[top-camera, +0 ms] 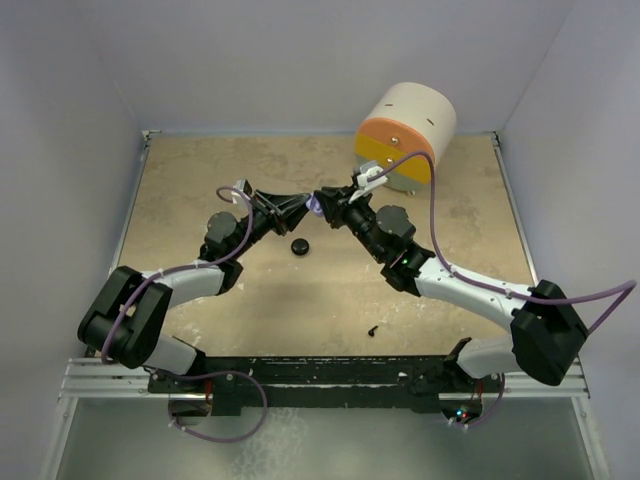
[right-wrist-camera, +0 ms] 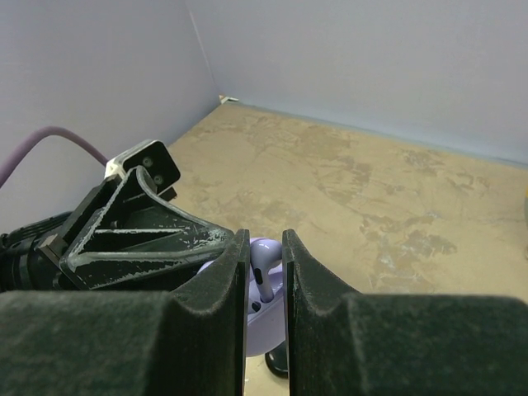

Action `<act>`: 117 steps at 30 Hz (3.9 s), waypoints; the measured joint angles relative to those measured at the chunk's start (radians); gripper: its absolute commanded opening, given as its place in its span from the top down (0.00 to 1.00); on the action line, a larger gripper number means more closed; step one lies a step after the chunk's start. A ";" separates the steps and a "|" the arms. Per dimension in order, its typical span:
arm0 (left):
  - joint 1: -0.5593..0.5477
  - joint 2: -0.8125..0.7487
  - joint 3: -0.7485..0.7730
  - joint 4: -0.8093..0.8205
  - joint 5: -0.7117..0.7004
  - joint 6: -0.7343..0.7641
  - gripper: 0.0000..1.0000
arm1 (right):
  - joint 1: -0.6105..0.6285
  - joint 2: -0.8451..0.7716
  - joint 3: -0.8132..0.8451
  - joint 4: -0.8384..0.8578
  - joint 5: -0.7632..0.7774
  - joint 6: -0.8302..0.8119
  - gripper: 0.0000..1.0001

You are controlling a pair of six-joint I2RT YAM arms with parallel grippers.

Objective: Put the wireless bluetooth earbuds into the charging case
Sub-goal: Place the earbud in the charging case, then close the charging case, then place the charging case at the center of the board.

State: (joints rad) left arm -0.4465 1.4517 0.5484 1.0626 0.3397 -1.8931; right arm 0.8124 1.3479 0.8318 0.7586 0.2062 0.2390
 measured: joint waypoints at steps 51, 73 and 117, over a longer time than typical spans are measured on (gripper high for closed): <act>-0.001 0.026 0.193 -0.273 -0.152 0.102 1.00 | 0.083 -0.186 -0.071 -0.356 0.299 0.117 0.00; -0.001 -0.078 0.175 -0.503 -0.254 0.177 1.00 | 0.109 0.139 -0.064 -0.062 0.325 0.087 0.00; 0.143 0.054 0.092 -0.483 -0.211 0.312 1.00 | -0.006 -0.041 -0.065 -0.300 0.407 0.189 0.00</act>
State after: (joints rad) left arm -0.3035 1.5059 0.6403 0.5797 0.1291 -1.5814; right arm 0.8066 1.3067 0.7670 0.4583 0.6132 0.4278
